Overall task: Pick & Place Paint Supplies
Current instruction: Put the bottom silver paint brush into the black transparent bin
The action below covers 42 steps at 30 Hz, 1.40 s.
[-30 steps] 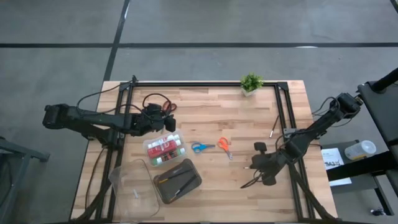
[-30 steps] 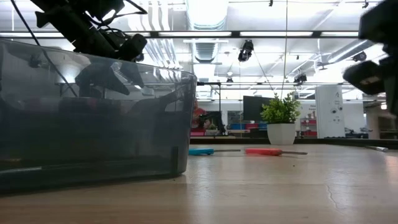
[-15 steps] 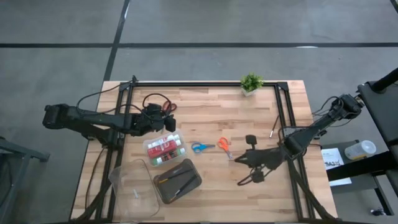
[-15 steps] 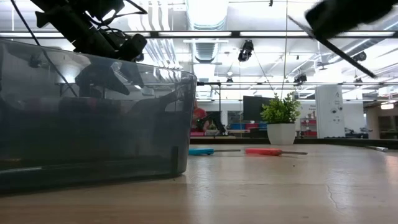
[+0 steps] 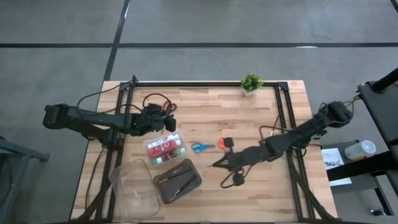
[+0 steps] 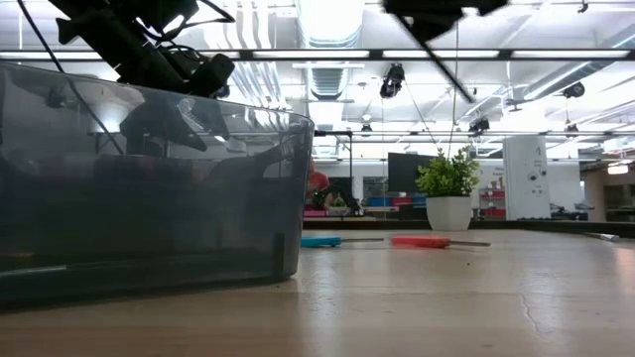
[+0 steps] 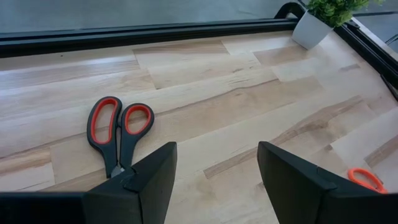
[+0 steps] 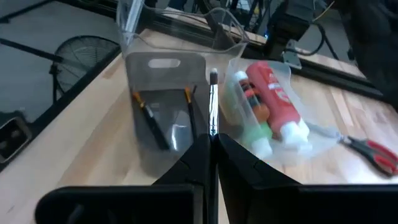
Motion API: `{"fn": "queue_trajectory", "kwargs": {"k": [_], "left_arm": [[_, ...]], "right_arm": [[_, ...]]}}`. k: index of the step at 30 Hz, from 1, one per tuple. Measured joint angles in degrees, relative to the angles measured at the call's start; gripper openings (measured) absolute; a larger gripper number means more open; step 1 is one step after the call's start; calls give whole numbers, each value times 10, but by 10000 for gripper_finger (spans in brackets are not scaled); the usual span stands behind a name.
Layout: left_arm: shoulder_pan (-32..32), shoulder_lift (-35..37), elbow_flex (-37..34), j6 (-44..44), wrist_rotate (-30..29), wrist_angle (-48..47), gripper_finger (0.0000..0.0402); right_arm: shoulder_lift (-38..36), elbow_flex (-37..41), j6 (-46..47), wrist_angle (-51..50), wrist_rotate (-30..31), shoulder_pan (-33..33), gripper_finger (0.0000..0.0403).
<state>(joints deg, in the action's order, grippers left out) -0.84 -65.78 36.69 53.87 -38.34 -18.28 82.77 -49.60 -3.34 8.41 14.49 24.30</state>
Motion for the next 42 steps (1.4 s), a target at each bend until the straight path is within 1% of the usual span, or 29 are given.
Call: {"fn": "queue_trajectory", "kwargs": {"k": [6, 10, 15, 18, 20, 23, 28, 33, 39, 42], "left_arm": [[0, 0, 0, 0, 0, 0, 232], [0, 0, 0, 0, 0, 0, 232], [0, 0, 0, 0, 0, 0, 232], [0, 0, 0, 0, 0, 0, 232], [0, 0, 0, 0, 0, 0, 232], [0, 0, 0, 0, 0, 0, 232], [0, 0, 0, 0, 0, 0, 232], [0, 0, 0, 0, 0, 0, 232], [0, 0, 0, 0, 0, 0, 232], [0, 0, 0, 0, 0, 0, 232]], "right_arm": [[103, -106, -63, 0, 0, -11, 18], [166, -173, -110, -21, -1, -12, 18], [229, -255, -124, -27, -17, -15, 18], [263, -302, -140, -60, -22, -17, 18], [284, -323, -145, -63, -25, -18, 18], [310, -345, -145, -65, -32, -19, 18], [337, -367, -147, -65, -83, -24, 18], [340, -372, -146, -63, -124, -33, 18], [342, -372, -144, -62, -205, -48, 18], [352, -372, -131, -59, -212, -54, 18]]}}
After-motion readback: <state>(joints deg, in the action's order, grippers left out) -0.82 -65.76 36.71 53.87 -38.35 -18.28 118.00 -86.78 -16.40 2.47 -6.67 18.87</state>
